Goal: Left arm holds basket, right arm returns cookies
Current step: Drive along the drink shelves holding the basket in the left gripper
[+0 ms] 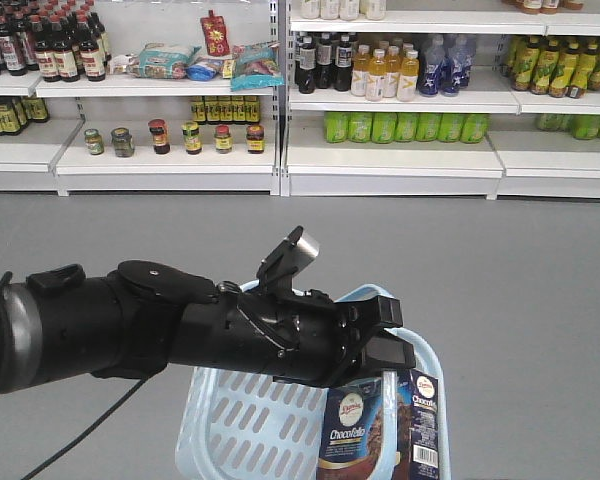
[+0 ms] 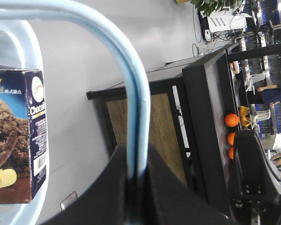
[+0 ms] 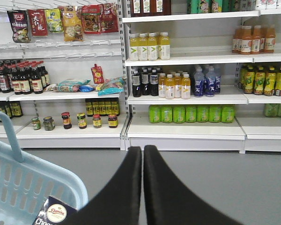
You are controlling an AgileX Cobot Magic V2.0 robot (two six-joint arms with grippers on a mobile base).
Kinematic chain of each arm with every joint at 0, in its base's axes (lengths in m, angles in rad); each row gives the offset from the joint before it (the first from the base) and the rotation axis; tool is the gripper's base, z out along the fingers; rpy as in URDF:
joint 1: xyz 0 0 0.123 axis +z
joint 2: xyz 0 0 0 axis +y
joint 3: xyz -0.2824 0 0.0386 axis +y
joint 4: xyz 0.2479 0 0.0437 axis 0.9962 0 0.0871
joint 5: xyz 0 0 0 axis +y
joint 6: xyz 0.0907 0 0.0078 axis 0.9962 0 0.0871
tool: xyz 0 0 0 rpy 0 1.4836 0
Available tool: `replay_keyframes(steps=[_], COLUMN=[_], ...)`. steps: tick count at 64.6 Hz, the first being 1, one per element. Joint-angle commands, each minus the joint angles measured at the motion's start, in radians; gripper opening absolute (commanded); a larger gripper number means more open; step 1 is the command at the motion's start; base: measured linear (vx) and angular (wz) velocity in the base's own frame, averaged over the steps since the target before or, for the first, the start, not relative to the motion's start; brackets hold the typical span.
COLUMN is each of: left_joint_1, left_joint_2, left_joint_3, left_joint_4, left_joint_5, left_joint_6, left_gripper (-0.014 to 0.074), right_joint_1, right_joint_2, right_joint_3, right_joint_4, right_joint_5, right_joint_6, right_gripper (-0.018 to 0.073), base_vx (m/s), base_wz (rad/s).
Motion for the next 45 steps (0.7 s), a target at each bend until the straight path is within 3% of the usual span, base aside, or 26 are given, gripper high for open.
replay_keyframes(steps=[1, 45], left_joint_1=[-0.006, -0.006], left_joint_2=[-0.058, -0.058], left_joint_3=[-0.030, -0.030], left_joint_4=[-0.087, -0.087], left_joint_5=[0.042, 0.042], left_joint_6=[0.003, 0.003], left_gripper=[-0.0008, -0.0008], right_joint_1=[0.001, 0.001], right_joint_2=[-0.012, -0.012], right_joint_3=[0.003, 0.003], right_joint_4=[-0.009, -0.009], right_joint_5=[-0.075, -0.075], right_joint_6=[-0.001, -0.001], right_gripper=[-0.0008, -0.0008], base_vx=[0.39, 0.37], base_wz=[-0.01, 0.00])
